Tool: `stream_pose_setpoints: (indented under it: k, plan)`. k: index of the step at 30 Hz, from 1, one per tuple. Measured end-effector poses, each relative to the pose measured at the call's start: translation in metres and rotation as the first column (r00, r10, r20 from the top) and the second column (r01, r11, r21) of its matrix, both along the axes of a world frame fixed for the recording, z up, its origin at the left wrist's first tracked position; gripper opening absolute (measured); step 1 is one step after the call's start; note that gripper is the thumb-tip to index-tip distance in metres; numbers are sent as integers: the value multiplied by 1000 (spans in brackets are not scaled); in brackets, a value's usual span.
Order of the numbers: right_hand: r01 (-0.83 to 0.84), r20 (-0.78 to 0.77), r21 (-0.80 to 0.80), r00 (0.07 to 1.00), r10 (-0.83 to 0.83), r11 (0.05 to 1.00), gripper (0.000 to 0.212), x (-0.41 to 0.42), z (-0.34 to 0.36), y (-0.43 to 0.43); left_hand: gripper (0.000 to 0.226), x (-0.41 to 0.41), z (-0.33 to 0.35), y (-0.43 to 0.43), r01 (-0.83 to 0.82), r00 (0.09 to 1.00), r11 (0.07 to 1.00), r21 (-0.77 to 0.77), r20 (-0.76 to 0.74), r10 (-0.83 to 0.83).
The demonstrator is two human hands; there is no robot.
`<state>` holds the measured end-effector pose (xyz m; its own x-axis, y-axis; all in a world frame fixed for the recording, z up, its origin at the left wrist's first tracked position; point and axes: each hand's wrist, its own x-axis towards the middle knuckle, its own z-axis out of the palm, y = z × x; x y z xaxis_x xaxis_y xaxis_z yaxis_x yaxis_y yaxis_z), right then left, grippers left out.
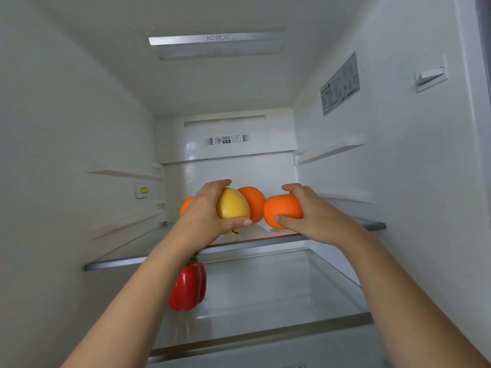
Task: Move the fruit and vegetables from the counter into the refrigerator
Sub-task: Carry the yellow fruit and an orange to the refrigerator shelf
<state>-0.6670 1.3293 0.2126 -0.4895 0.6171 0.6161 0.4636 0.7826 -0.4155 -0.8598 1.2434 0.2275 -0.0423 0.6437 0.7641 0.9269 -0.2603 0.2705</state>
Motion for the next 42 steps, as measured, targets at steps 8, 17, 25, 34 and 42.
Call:
stream_pose_setpoints:
  k: [8, 17, 25, 34, 42]
  plan:
    - [8, -12, 18, 1000, -7, 1000, 64, 0, -2, 1, 86, 0, -1, -3, 25, 1000, 1000, 12, 0, -25]
    - [28, -135, 155, 991, -7, 988, 59, 0, -4, -2, 81, 1, -1, -7, 22, 999, 999, 39, 23, -23]
    - [82, -209, 316, 978, -15, 945, 49, -1, -9, -17, 82, 1, -3, -16, -7, 1000, 998, 58, 0, 7]
    - [88, -186, 372, 982, -19, 924, 45, -6, -18, -40, 86, -2, -6, -28, -54, 998, 996, 71, -10, 55]
    - [84, -198, 380, 980, -7, 921, 38, -1, -38, -71, 55, 14, -24, -63, -48, 997, 958, 283, 76, 28]
